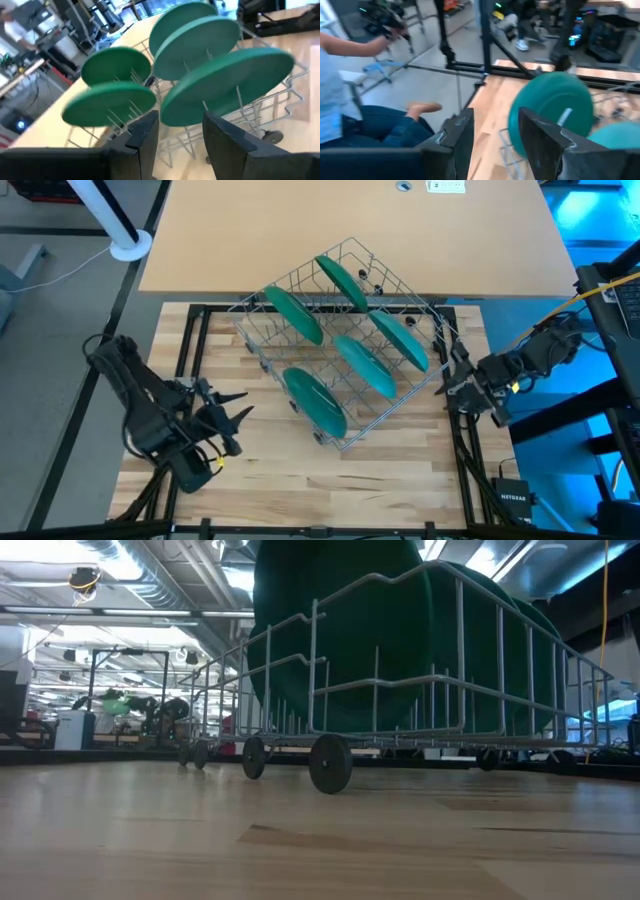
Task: Sort dishes
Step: Return to Home Position
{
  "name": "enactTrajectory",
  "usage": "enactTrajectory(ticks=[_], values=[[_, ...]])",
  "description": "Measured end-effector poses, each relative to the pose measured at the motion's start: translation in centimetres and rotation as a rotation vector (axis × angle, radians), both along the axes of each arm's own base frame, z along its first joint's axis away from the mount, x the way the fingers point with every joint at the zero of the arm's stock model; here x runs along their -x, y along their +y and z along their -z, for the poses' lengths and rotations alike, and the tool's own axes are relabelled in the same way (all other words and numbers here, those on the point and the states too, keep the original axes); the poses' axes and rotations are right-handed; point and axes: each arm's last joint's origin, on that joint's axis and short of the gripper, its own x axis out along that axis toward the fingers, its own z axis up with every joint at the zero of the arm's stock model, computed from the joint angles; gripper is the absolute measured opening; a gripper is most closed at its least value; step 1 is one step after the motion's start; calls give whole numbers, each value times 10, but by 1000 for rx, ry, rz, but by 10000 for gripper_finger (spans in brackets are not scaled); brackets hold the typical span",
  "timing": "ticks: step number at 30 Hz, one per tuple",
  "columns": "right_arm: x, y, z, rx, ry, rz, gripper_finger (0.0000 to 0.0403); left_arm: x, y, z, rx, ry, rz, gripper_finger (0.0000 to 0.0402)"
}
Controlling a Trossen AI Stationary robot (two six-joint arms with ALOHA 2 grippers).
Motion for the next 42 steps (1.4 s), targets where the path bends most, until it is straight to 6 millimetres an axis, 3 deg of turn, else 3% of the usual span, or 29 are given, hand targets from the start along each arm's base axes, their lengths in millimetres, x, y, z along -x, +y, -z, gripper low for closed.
enactTrajectory(ticks=[7, 13, 16, 19, 24, 29, 33, 42], values=[[4, -1, 22, -41, -42, -39, 159, -4, -4, 74, 121, -141, -60, 143], [3, -2, 26, -18, -50, -24, 159, -19, -16, 138, 386, -337, -44, 143], [3, -2, 26, -9, -58, -28, 159, -33, -18, 164, 540, -370, 48, 143], [3, -2, 26, 8, -66, -32, 159, -50, -14, 183, 640, -392, 195, 143], [3, -2, 26, 20, -70, -35, 159, -83, 0, 211, 626, -302, 463, 143], [3, -1, 30, 32, -54, -36, 159, -97, 22, 221, 594, -275, 512, 143], [-3, 3, 48, 34, -22, -33, 159, -81, 41, 219, 588, -326, 503, 143], [-1, 2, 86, -27, -102, -30, 159, -8, 78, 223, 619, -418, 528, 143]])
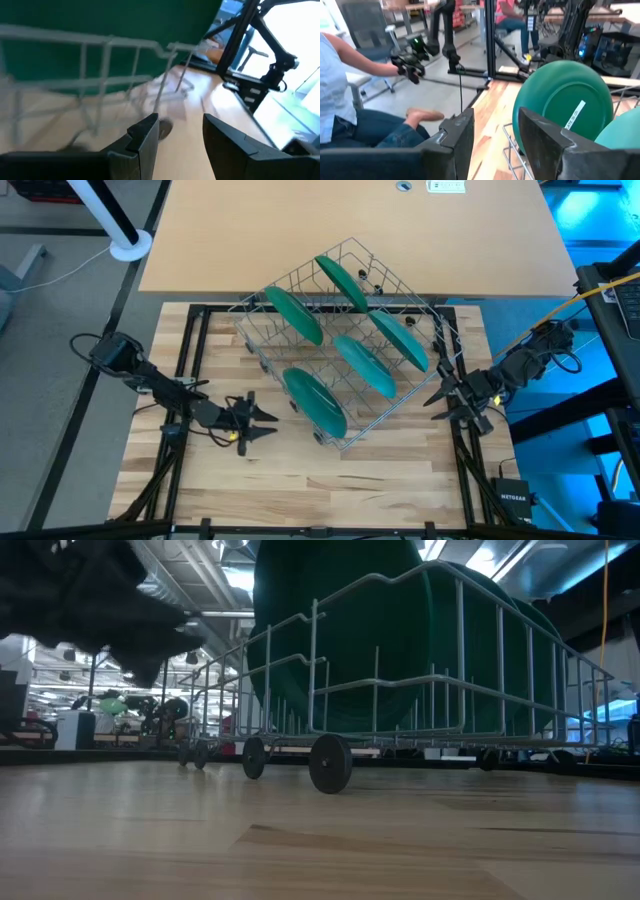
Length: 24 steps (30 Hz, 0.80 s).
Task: Sort dishes
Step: Return to Home Position
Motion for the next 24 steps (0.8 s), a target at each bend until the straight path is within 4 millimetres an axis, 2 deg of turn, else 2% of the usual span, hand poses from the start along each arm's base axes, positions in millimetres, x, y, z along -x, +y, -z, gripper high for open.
enactTrajectory(ticks=[4, 9, 17, 24], values=[[4, -3, 13, -38, -53, -3, 159, 24, 14, 8, 34, 12, -29, 143], [6, -2, 34, -80, -102, -54, 159, 40, 23, 10, -16, -10, -33, 143], [-2, 4, 71, -112, -65, -64, 159, 44, 30, -11, -231, -130, -81, 143], [-9, 9, 102, -124, -10, -58, 159, 46, 38, -9, -363, -68, -105, 143]])
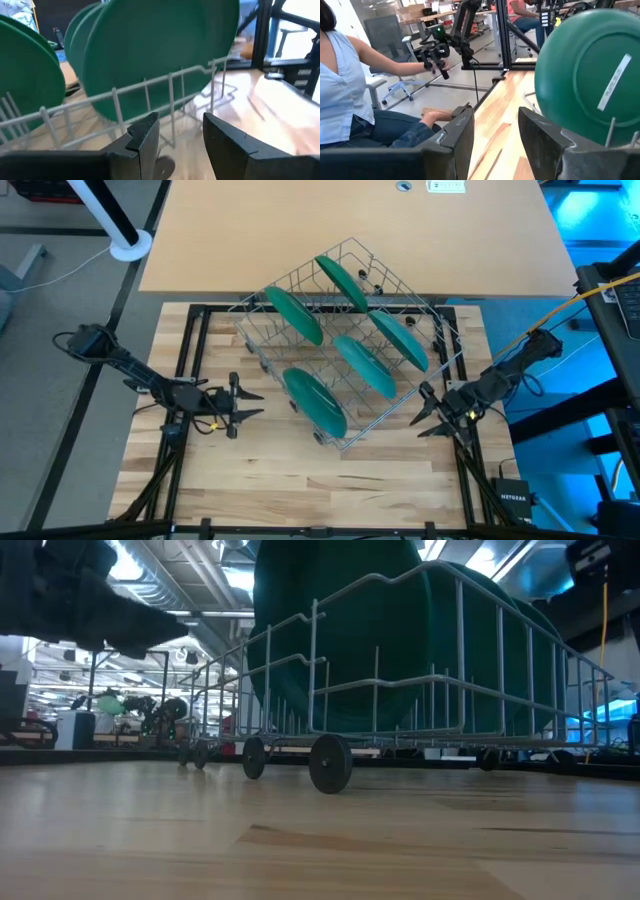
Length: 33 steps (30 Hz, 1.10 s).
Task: Sort dishes
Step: Return to Home Position
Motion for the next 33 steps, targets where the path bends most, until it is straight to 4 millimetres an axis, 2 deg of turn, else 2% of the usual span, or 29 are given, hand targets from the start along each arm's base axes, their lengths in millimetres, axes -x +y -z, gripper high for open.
enactTrajectory(ticks=[7, 21, 30, 33], values=[[-2, 3, 18, -10, 24, -43, 159, 1, 1, 9, -44, 93, -4, 143], [-5, 6, 45, -16, 26, -68, 159, 11, 6, 40, -195, 419, -3, 143], [-5, 6, 59, 1, 54, -66, 159, 29, 14, 43, -251, 542, -2, 143], [-5, 6, 64, 7, 65, -66, 159, 31, 15, 38, -233, 505, -1, 143]])
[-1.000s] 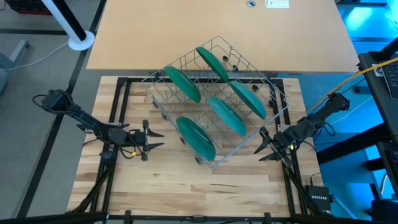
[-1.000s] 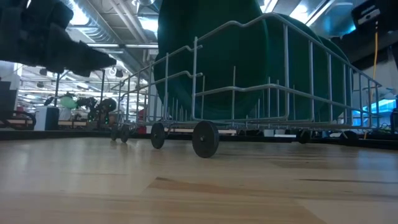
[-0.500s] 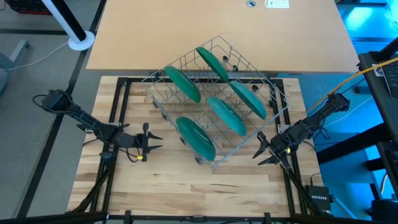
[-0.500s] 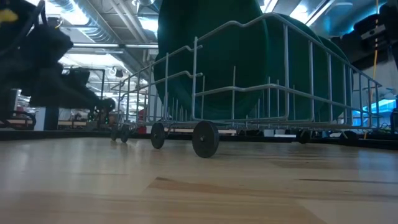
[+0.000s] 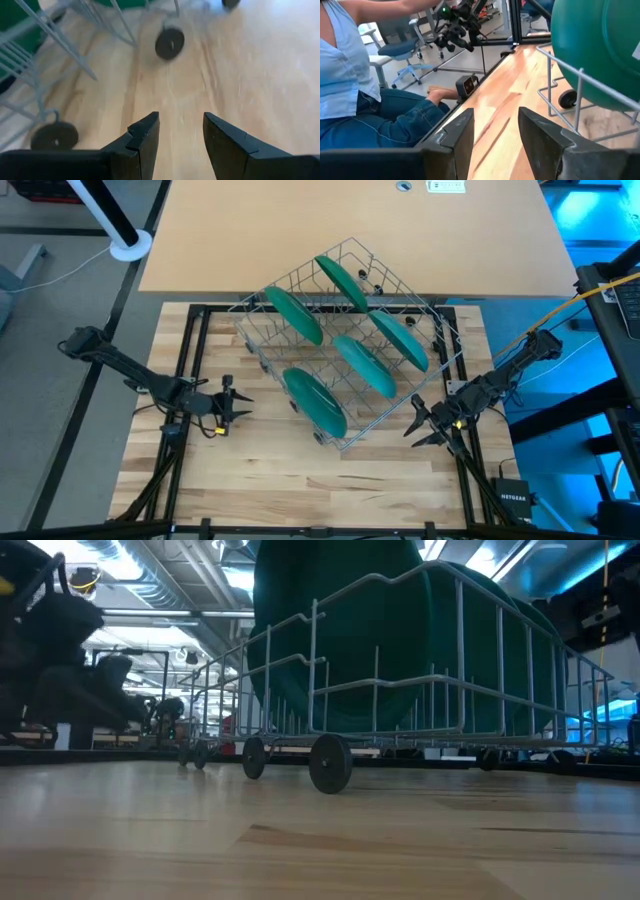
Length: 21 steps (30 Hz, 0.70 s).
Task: Sort dishes
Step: Return to Home Position
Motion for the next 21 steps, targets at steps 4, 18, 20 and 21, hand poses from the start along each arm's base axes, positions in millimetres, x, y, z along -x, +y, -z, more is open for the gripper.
enactTrajectory(ticks=[4, 18, 20, 21], values=[[0, 0, 6, 9, 12, 2, 159, 1, 1, -9, 40, -87, 0, 143], [0, 0, 10, -24, 43, 10, 159, 12, 5, -40, 177, -383, 0, 143], [0, 0, 10, -23, 43, 12, 159, 14, 6, -43, 193, -418, 0, 143], [0, 0, 10, -23, 42, 17, 159, 15, 7, -45, 201, -436, 0, 143]])
